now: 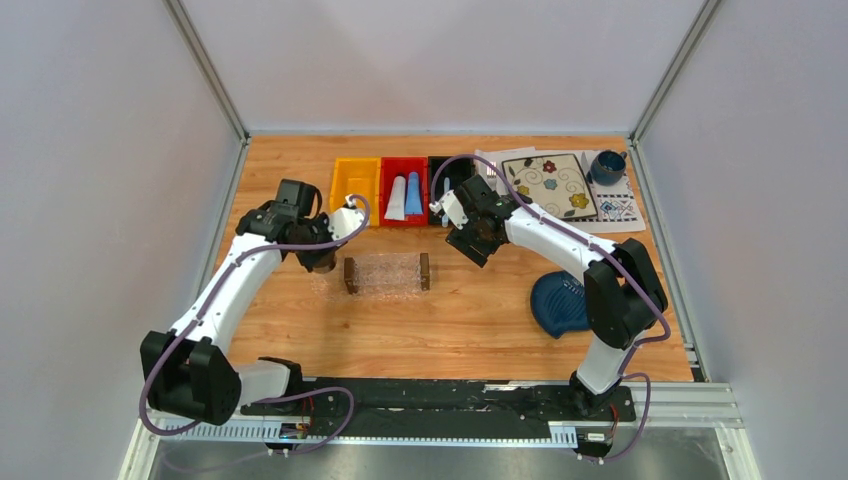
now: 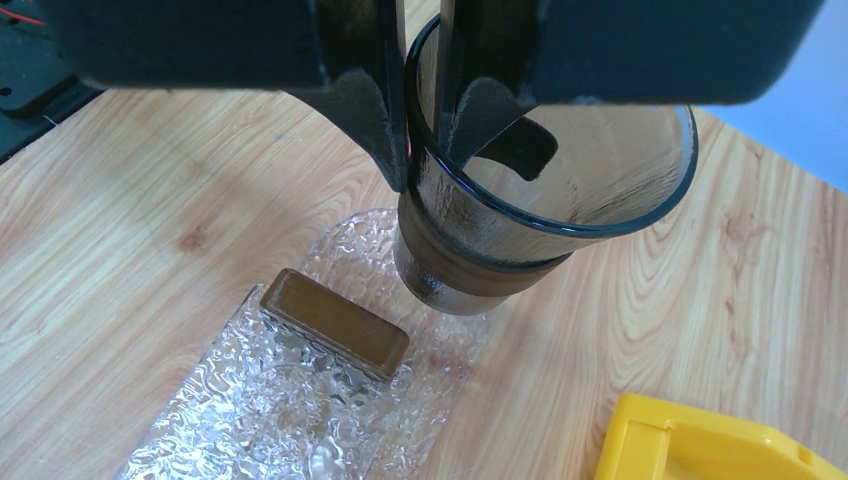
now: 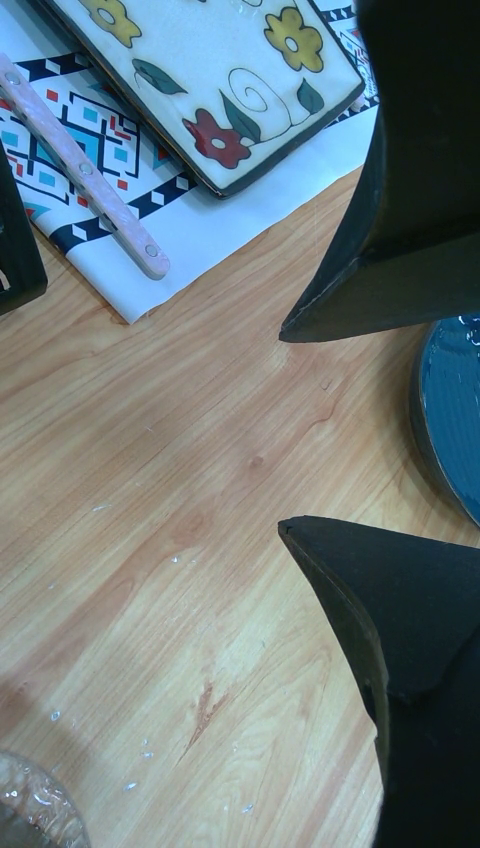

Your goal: Prepare toiletry sets of a toothbrush and toothpaste on the tray

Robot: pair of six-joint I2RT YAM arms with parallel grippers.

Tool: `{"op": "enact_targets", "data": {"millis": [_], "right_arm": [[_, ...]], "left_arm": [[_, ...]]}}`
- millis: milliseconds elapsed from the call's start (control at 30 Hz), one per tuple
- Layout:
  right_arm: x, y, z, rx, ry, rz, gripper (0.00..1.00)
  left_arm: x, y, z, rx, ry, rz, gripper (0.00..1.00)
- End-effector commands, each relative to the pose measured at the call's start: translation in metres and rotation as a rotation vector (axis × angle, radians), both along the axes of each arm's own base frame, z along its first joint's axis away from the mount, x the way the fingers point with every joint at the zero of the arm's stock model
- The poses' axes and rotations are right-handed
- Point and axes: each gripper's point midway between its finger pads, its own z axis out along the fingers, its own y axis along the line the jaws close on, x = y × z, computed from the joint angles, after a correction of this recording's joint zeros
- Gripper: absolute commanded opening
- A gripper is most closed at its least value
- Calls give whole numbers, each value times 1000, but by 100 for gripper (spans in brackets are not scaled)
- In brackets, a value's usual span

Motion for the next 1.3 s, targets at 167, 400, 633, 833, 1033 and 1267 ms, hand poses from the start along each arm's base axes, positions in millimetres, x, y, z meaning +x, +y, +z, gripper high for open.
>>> {"op": "enact_targets", "data": {"millis": [167,400,633,833,1033,1267], "right_arm": [[5,-1,15,17,-47,-7,69],[4,-1,13,15,-42,-5,69],[4,-1,12,15,-40,-6,69],[4,-1,11,10,-37,-5,69],[4,-2,11,8,-37,-6,69],[4,-2,10,7,-36,-5,68]], "left_arm": [[9,-3,2,-32,-97,26,0],[6,-2,-14,-29,-82,24,0],[4,-5,-26,-35,-57,17,0],[5,-6,-28,-41,-48,16,0],[5,-8,-31,-46,-34,15,0],[2,-8,-37,-45,-12,13,0]]}}
